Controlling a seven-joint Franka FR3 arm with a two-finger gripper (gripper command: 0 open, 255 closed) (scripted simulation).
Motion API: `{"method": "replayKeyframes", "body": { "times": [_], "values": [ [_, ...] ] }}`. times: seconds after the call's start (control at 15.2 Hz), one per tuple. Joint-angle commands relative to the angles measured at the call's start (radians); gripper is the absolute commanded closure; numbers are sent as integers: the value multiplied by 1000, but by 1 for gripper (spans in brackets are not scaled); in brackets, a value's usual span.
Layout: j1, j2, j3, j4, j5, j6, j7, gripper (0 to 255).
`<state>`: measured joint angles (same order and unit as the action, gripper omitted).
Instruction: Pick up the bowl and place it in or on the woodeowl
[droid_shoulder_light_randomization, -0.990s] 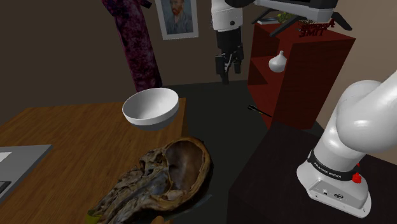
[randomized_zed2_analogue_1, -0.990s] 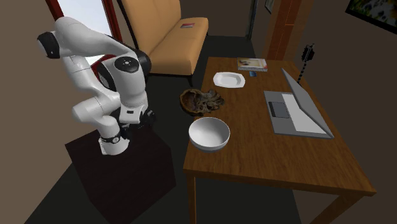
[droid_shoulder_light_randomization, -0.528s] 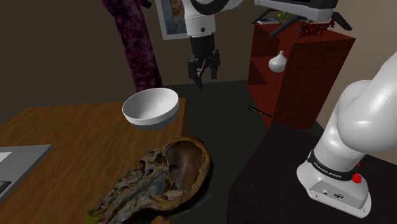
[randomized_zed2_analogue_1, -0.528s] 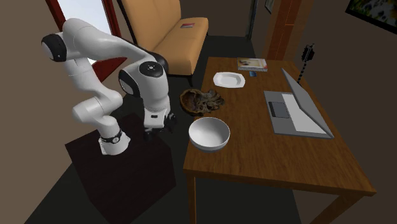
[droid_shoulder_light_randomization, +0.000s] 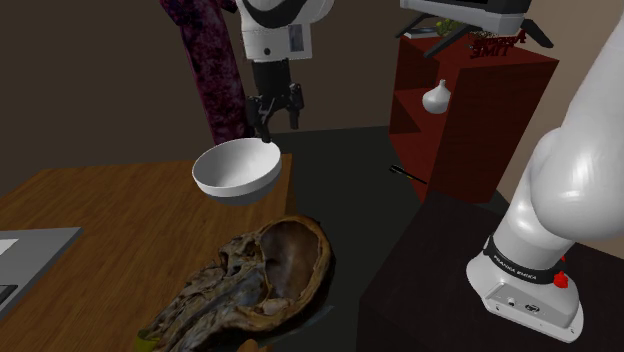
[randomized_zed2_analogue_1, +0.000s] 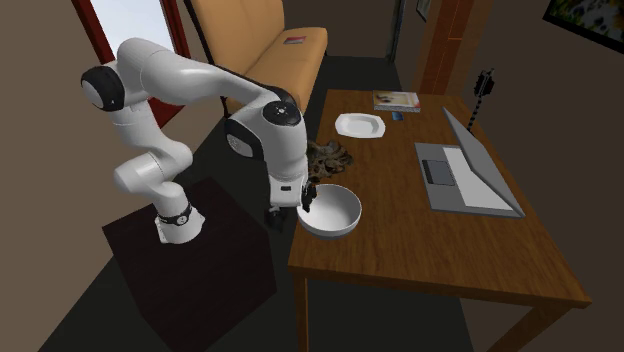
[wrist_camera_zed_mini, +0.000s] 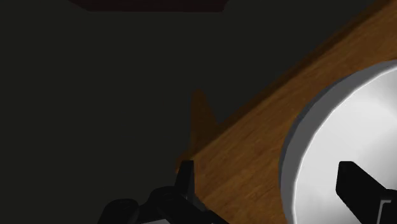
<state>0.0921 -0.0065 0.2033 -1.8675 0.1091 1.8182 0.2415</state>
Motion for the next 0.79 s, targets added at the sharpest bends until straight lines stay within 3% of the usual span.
{"method": "replayKeyframes", "body": {
  "times": [0.0,0.07,0.73],
  "values": [
    [10,72,10,86,-3,-1,27,0],
    [14,98,13,118,-5,-2,36,0],
    [20,108,17,29,-5,98,36,0]
  ]
}}
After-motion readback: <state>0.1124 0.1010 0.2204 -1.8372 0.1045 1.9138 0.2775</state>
